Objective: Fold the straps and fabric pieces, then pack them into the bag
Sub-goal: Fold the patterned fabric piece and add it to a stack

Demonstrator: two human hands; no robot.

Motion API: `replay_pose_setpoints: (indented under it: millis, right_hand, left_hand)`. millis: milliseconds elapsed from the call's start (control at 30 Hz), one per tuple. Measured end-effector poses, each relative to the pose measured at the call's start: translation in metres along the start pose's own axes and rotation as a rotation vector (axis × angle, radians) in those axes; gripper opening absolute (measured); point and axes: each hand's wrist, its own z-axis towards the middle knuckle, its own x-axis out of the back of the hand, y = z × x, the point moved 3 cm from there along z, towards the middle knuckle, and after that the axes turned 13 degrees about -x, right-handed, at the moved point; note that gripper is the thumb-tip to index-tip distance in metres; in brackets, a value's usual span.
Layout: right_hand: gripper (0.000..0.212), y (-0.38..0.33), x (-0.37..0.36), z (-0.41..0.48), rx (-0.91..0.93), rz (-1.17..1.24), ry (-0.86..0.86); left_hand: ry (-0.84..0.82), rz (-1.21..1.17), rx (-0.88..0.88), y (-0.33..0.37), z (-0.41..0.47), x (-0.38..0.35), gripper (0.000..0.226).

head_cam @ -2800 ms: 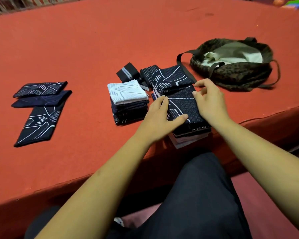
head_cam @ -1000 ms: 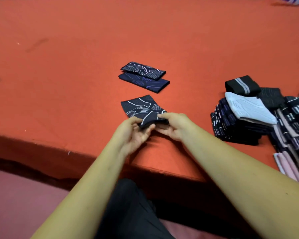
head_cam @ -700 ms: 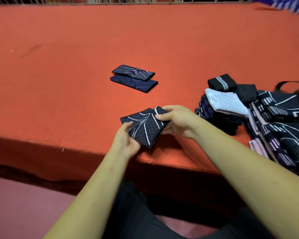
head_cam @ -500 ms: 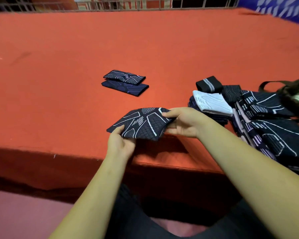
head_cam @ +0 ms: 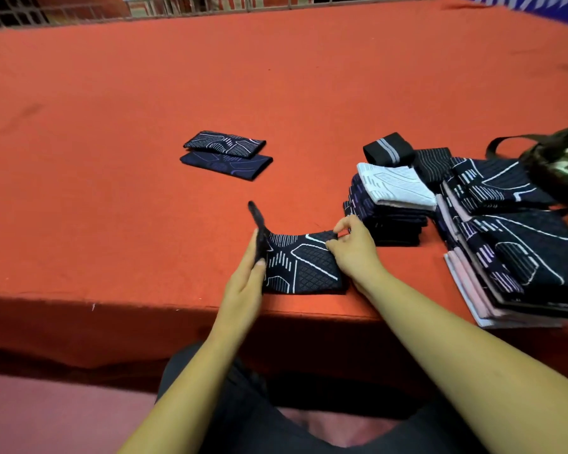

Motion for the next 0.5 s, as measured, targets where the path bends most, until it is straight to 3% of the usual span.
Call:
replay_pose_setpoints:
  millis: [133, 267, 367, 500]
  right_hand:
    - [0.013, 0.007, -0.005, -0.003, 0.081, 0.062, -0.047]
    - [0.055, 0.013, -0.006, 0.002, -0.031, 0.161, -0.124]
    - [0.051, 0.014, -0.010, 0.002, 0.017, 0.103, -0.137]
    - [0.042, 0.016, -0.011, 0.000, 0.062, 0.039, -0.061]
  left_hand:
    - [-0.272, 0.094, -0.168, -0.004, -0.004, -0.009, 0.055]
    - [-0.496, 0.333, -0.335, -0.021, -0.003, -0.027, 0.053]
    - [-0.513, 0.442, -0.382, -0.032, -0.003, -0.031, 0.050]
    - [-0.435, 0.297, -0.264, -0.025, 0.001, -0.025, 0.047]
